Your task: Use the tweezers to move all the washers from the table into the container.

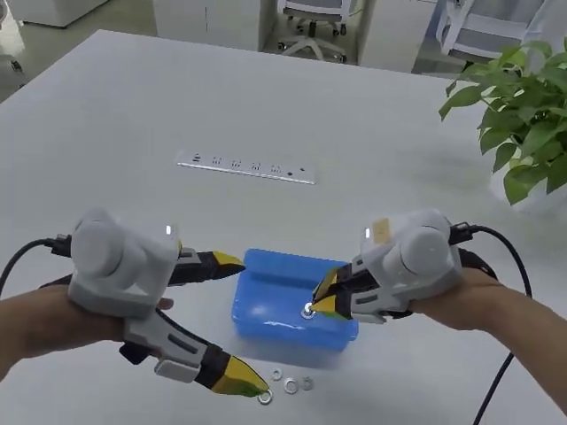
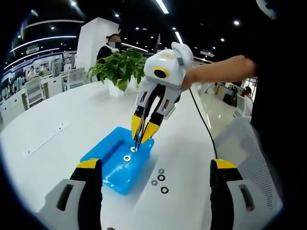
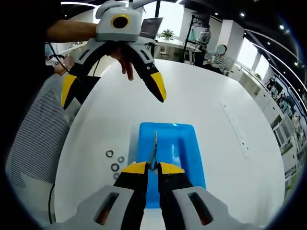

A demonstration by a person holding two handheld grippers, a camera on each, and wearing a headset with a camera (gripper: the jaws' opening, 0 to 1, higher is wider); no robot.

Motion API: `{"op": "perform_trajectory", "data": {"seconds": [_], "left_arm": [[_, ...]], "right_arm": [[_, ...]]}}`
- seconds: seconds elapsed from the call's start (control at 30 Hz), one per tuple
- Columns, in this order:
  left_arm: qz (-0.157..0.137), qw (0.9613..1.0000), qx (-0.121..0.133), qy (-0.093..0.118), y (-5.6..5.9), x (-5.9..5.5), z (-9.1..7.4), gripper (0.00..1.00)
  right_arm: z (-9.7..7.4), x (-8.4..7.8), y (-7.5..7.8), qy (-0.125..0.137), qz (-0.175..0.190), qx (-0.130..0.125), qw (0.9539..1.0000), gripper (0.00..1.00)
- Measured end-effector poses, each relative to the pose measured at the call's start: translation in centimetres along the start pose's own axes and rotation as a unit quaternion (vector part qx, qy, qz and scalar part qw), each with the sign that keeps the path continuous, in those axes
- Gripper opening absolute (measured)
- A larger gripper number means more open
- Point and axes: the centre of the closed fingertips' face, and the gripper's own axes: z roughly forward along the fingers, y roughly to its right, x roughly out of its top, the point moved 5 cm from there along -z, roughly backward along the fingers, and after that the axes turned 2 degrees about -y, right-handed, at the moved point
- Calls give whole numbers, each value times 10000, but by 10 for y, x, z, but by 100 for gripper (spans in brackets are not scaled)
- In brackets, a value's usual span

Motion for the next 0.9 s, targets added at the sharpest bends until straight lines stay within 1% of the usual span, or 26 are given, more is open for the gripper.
{"op": "perform_trajectory", "data": {"seconds": [0.3, 0.53, 0.7, 0.9], "left_arm": [[-54, 9999, 42, 85, -4, 1, -4, 99], [-85, 9998, 89, 136, -7, 2, -6, 99], [-111, 9996, 167, 186, -11, 2, -10, 99], [-169, 9992, 257, 258, -14, 0, -14, 99]], "right_arm": [[14, 2, 9, -20, 14, 23, 10000, 8], [26, 5, 15, -43, 5, 96, 9999, 8], [35, 6, 17, -100, -45, 145, 9998, 8], [45, 4, 18, -203, -98, 208, 9995, 8]]}}
